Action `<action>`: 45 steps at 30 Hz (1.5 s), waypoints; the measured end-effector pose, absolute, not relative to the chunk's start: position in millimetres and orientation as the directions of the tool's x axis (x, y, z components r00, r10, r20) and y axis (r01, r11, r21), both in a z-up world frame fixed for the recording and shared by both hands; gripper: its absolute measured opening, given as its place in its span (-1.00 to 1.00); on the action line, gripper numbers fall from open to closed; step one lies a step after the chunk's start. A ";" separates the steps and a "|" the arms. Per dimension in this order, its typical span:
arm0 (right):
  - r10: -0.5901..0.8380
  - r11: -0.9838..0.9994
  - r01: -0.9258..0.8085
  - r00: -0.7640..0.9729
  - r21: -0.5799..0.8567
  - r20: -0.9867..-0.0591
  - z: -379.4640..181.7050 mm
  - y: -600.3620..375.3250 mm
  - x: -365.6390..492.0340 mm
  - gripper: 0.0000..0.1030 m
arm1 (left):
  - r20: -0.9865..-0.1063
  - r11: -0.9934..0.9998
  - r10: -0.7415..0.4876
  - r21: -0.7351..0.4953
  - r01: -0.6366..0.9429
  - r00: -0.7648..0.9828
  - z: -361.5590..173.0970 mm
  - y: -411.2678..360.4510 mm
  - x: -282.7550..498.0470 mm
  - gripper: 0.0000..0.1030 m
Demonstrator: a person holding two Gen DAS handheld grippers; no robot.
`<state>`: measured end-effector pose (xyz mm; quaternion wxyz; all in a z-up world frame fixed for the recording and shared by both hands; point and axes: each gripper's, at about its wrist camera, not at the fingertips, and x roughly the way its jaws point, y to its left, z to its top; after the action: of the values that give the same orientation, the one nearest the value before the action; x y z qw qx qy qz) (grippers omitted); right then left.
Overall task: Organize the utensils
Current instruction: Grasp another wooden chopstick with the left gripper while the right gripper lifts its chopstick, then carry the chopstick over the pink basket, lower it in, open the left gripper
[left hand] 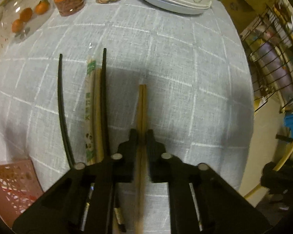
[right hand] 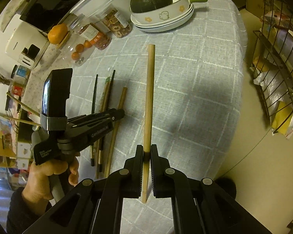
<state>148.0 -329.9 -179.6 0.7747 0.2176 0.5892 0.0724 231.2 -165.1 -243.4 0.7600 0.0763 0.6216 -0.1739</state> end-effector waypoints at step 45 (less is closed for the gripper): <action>0.326 0.945 -0.199 0.594 0.258 -0.736 -30.3 -208.1 103.2 -0.87 | -0.503 0.935 -0.355 -0.183 0.304 0.788 -26.1 13.1 83.7 -0.81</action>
<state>103.2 -208.1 -30.3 0.8896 0.0747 0.4258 0.1473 83.7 13.1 -26.1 0.9443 -0.0462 0.2751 -0.1746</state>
